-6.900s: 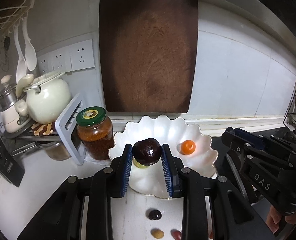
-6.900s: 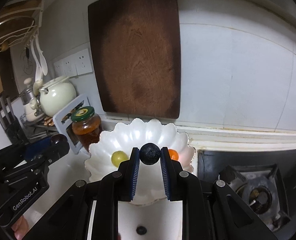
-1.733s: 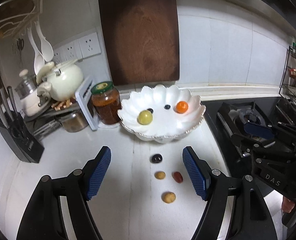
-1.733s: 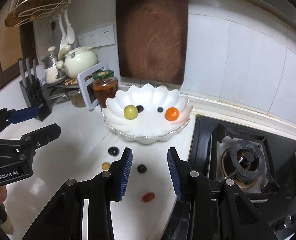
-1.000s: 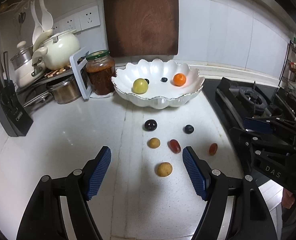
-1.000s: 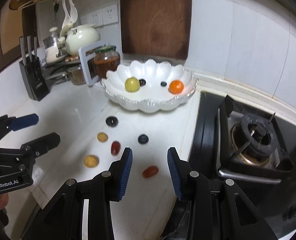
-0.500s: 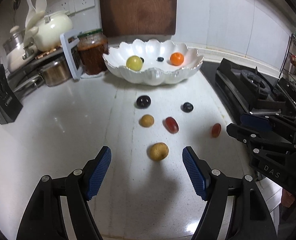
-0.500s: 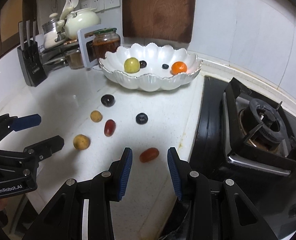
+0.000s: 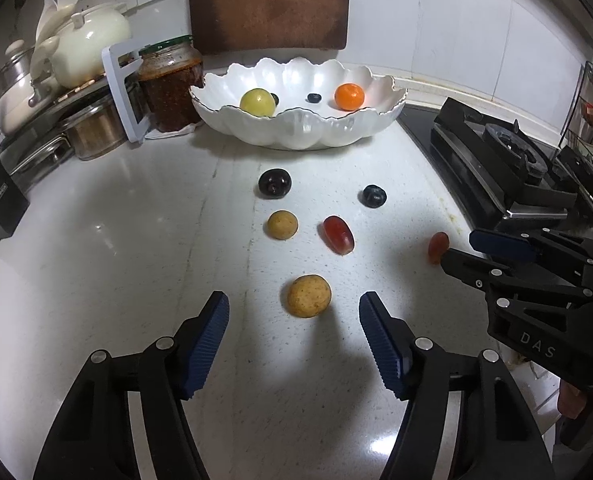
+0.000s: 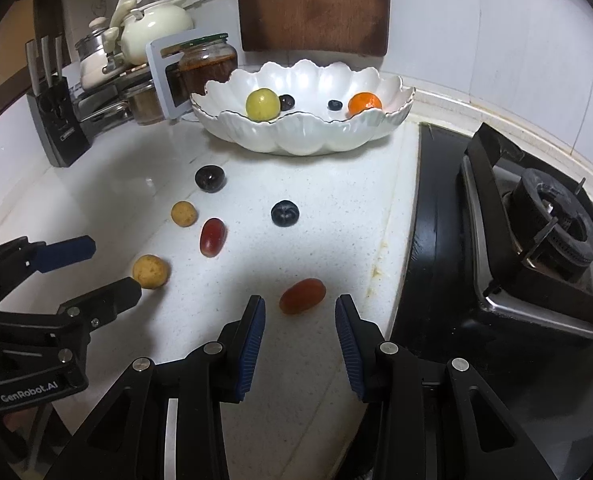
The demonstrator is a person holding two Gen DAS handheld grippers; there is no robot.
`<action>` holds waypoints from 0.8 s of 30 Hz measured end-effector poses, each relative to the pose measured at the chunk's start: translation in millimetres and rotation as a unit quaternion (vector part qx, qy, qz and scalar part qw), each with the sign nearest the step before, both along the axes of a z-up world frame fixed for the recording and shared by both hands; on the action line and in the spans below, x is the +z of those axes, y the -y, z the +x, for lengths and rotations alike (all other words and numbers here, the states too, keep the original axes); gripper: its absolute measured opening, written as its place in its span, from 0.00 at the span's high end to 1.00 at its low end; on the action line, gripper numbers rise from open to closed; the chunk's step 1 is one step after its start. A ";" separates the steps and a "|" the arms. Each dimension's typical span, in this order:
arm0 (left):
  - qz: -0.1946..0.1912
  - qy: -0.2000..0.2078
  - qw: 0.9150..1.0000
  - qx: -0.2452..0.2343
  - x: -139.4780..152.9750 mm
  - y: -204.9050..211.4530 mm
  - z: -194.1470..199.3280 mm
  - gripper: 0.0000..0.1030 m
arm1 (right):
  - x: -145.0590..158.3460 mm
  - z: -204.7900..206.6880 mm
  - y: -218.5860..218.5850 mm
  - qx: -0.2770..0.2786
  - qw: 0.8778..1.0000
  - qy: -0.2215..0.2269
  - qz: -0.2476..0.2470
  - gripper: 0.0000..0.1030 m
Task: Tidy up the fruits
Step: 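Grasp the tan speckled fruit with the left tool while the right tool grasps a red oval fruit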
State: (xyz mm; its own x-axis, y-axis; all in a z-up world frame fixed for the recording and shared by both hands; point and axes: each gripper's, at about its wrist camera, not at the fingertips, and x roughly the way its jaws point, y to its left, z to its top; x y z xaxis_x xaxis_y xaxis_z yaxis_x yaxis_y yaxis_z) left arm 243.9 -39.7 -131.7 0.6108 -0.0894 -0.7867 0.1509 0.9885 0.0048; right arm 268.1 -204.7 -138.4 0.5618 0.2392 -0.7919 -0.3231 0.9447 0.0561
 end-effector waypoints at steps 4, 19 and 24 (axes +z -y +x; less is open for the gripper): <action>0.001 -0.002 1.000 -0.001 -2.6 1.1 3.8 0.39 | -2.7 3.1 -2.5 0.002 1.000 -0.001 -0.001 0.63; -0.019 -0.029 0.999 0.002 -15.1 5.2 20.2 0.54 | -12.4 17.4 -1.6 -0.006 1.000 -0.017 0.015 0.63; -0.022 -0.036 0.999 0.001 -17.5 4.3 22.9 0.63 | -16.1 20.7 -2.5 -0.004 1.000 -0.023 0.018 0.64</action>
